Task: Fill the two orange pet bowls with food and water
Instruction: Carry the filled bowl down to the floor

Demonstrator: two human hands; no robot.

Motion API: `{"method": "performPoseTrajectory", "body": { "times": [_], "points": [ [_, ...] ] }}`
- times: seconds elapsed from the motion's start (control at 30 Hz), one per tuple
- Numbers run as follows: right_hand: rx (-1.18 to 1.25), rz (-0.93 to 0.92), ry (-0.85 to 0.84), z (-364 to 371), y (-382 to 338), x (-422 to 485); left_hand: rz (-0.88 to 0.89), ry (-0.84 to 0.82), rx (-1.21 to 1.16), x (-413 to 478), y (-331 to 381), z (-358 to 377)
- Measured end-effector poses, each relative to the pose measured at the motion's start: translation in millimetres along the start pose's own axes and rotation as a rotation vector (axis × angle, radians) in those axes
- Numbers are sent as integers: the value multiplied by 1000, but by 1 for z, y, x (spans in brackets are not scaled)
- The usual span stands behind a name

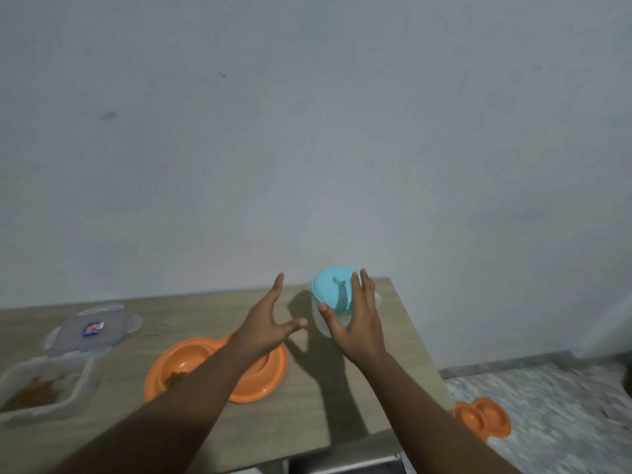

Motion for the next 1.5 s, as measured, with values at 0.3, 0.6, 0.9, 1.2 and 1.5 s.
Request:
{"method": "performPoseTrajectory", "body": {
  "times": [0.3,0.6,0.9,1.2,1.5],
  "points": [
    [110,-8,-185,80,-72,-74,-150,113,321,-90,-77,-112],
    [23,173,-338,149,-46,-109,-325,177,387,-118,-154,-163],
    [-10,230,-346,168,-37,-113,-236,89,276,-124,-185,-161],
    [-44,264,-319,171,-39,-107,-263,134,283,-116,-188,-161],
    [-75,307,-289,160,-31,-114,-248,137,296,-107,-177,-157]
  ]
}}
Point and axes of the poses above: each hand's wrist, its own x-axis towards the middle knuckle, its own z-axis out of the palm, y = z × x, the point moved 8 cm from there along x, towards the middle knuckle, and after that the axes turned 5 degrees about y, right-handed, at the moved point
